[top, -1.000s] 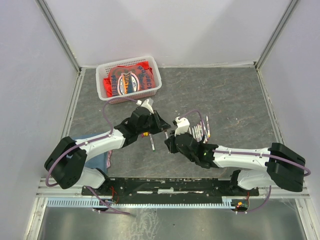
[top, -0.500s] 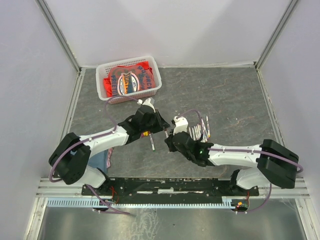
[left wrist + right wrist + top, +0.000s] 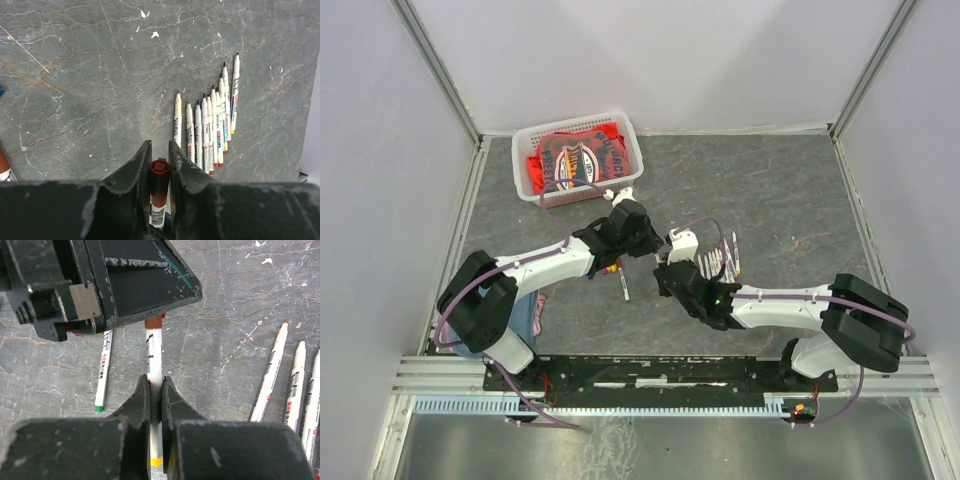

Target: Open the pen caps

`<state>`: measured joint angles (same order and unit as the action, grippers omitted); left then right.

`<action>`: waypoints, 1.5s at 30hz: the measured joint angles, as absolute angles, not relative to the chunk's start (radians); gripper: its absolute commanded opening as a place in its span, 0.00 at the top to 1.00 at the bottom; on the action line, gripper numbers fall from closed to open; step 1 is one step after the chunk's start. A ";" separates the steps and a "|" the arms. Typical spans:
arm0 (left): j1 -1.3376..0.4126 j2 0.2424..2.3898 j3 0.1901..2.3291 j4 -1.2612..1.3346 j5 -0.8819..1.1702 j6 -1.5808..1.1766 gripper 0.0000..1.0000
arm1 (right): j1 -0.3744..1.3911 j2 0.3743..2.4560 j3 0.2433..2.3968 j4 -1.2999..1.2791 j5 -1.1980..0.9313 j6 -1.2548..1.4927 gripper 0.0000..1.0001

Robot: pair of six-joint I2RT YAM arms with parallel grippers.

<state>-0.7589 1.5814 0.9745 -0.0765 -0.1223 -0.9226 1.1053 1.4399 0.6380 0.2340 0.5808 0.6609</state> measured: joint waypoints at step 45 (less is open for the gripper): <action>-0.705 1.401 0.774 -0.343 -0.456 -0.636 0.95 | 0.958 1.237 0.557 -0.155 0.592 0.723 0.98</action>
